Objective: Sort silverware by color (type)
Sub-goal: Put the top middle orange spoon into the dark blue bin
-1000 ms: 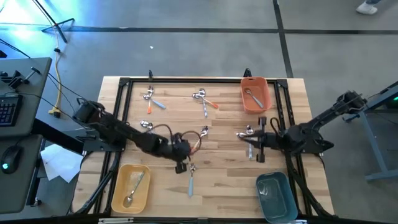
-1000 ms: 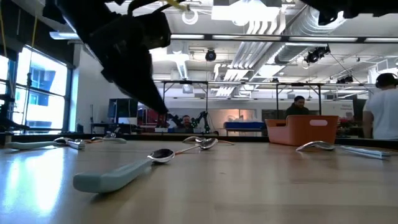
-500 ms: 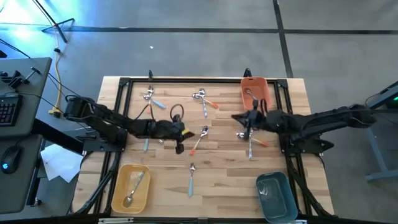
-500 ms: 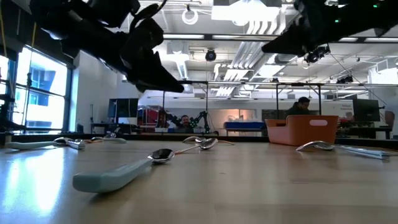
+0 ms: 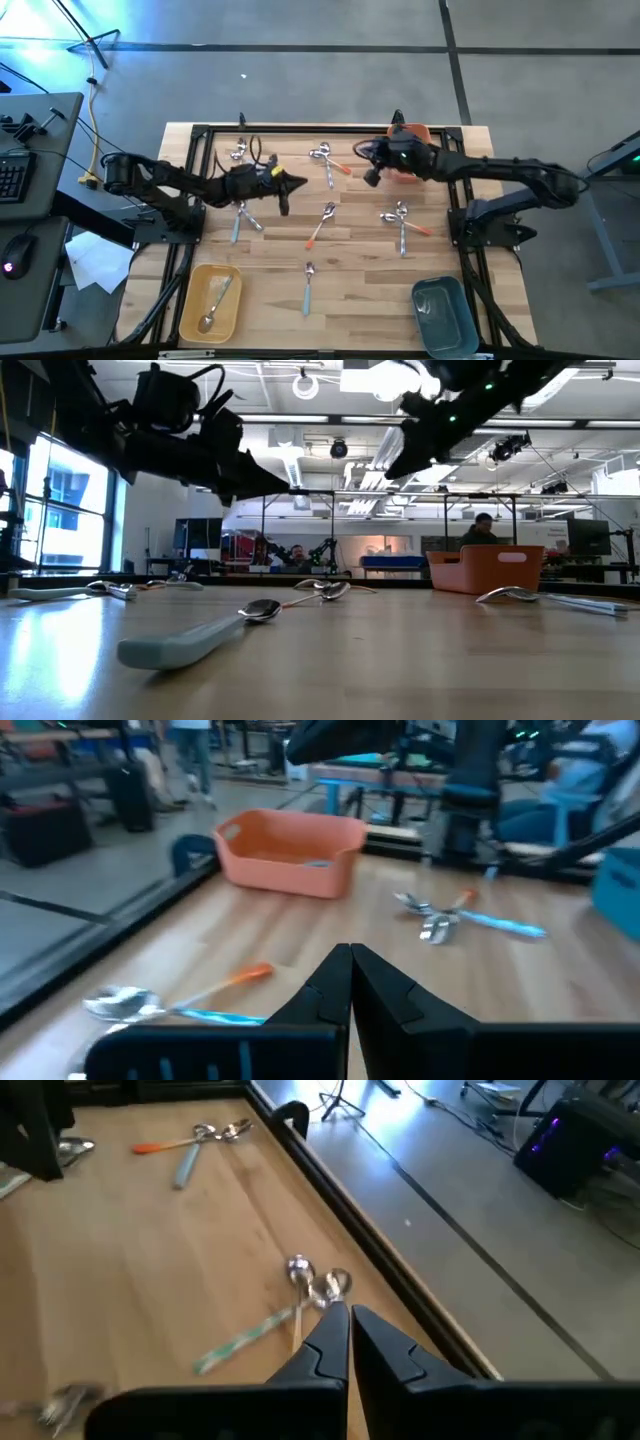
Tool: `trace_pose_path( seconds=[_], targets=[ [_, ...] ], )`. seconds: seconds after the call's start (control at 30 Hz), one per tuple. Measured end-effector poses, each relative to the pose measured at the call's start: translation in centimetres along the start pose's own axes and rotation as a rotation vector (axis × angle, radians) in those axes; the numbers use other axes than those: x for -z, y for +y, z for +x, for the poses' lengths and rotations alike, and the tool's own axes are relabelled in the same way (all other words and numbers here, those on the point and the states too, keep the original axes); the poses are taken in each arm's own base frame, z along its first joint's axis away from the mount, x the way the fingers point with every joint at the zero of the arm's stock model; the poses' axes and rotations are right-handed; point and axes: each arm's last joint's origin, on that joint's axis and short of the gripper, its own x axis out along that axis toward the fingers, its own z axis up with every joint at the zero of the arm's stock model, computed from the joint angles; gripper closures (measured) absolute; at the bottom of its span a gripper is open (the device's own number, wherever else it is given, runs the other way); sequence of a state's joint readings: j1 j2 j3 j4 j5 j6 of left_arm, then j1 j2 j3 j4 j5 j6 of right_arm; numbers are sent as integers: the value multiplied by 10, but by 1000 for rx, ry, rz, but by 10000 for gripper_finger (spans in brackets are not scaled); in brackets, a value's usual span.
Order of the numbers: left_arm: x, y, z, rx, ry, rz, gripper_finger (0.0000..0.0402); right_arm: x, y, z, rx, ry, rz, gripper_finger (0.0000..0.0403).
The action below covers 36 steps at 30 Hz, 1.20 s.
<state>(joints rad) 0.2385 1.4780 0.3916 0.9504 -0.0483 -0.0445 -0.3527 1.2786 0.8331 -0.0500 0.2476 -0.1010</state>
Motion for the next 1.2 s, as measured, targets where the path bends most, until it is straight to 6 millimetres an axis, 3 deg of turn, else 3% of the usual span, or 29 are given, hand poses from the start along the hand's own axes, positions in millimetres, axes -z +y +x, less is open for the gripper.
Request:
trace_pose_path(
  seconds=[0.33,0.57,0.8,1.2],
  targets=[
    [-4,45,-2,-43,-34,-28,401,-16,-22,73,-74,138,30,397],
    [-3,62,-5,-32,-29,-18,401,-16,-25,119,-137,279,46,319],
    [-2,69,-6,-42,-18,2,401,-9,-15,146,-162,415,50,248],
    [5,70,-6,-44,50,-12,401,30,-2,176,-173,551,69,238]
  ],
)
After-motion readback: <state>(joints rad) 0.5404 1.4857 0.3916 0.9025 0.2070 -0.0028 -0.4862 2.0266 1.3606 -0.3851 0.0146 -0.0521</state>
